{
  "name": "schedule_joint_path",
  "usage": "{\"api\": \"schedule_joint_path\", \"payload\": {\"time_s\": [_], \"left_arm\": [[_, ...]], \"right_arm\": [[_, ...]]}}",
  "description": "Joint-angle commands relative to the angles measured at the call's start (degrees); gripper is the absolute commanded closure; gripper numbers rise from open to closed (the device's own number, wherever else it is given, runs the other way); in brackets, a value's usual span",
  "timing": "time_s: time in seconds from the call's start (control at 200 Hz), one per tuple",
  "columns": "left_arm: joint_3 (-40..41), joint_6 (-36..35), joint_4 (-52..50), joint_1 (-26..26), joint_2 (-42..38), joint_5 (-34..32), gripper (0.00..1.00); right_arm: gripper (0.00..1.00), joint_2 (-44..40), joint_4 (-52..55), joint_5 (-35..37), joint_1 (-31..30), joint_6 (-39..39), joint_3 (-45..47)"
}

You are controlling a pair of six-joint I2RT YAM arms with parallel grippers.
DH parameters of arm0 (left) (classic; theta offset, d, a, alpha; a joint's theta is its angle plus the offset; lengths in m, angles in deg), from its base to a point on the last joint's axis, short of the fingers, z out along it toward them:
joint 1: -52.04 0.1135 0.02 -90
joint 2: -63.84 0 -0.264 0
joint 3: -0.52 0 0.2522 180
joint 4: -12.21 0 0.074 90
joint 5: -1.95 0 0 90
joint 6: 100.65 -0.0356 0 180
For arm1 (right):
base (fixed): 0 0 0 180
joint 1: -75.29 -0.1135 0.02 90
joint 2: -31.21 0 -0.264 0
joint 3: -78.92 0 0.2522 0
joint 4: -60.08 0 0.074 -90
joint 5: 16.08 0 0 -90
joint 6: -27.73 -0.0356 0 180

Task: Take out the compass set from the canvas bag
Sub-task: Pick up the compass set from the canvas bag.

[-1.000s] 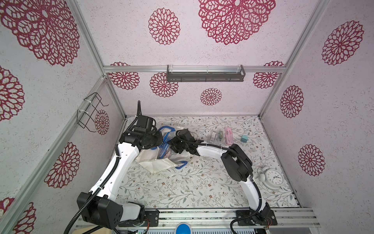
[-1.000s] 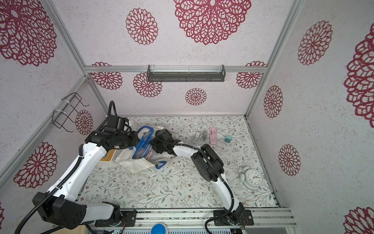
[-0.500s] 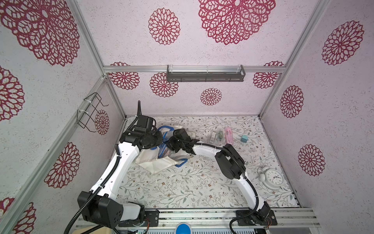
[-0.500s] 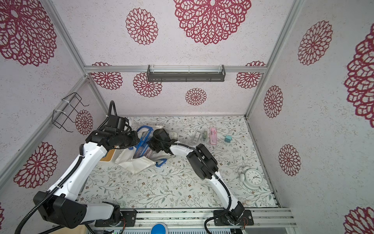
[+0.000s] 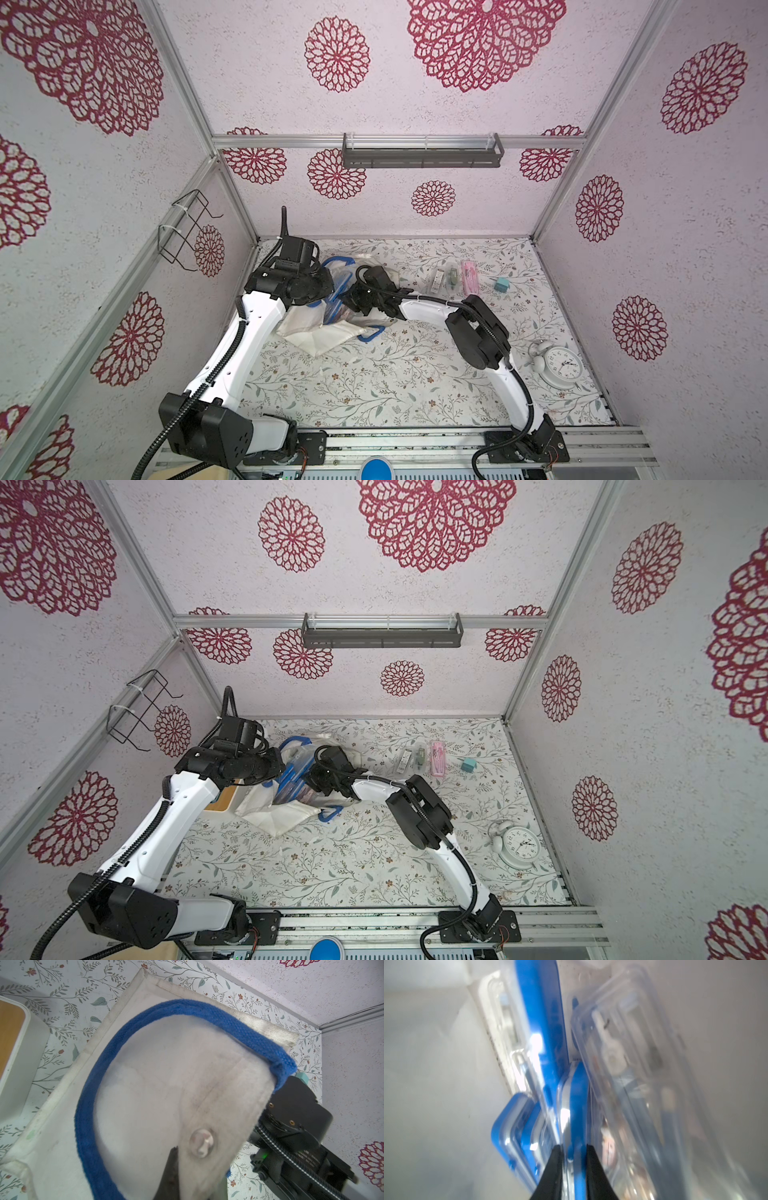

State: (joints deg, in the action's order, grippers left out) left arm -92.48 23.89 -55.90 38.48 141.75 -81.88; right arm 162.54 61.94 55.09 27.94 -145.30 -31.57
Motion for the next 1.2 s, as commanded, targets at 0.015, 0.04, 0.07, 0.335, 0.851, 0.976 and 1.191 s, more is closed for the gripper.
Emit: {"api": "schedule_joint_path", "payload": {"time_s": [0.015, 0.04, 0.07, 0.335, 0.851, 0.976, 1.191], "left_arm": [[-1.6, 0.9, -0.4, 0.0, -0.9, -0.3, 1.0], [-1.7, 1.0, -0.4, 0.0, -0.9, -0.4, 1.0], [-1.7, 1.0, -0.4, 0.0, -0.8, -0.4, 1.0], [-1.8, 1.2, 0.0, 0.0, -0.9, -0.3, 1.0], [-1.8, 1.1, 0.7, 0.1, -0.5, 0.1, 1.0], [-2.3, 0.9, 0.7, 0.0, -0.1, 0.0, 1.0], [-3.3, 0.3, 0.5, 0.1, 0.1, 0.1, 1.0]], "right_arm": [[0.88, -10.9, -2.9, 0.0, 1.6, 3.2, 2.5], [0.88, -11.9, -2.9, 0.0, 1.7, 3.5, 3.5], [0.88, -13.2, -3.2, 0.3, 1.9, 3.8, 5.1], [0.88, -22.4, -3.6, 1.0, 3.7, 8.0, 15.4], [0.88, -38.6, 0.7, -3.9, 10.7, 19.9, 25.5], [0.88, -43.5, 1.9, -6.4, 15.6, 21.1, 27.5], [0.88, -48.2, 10.7, -14.9, 28.5, 29.6, 27.5]]}}
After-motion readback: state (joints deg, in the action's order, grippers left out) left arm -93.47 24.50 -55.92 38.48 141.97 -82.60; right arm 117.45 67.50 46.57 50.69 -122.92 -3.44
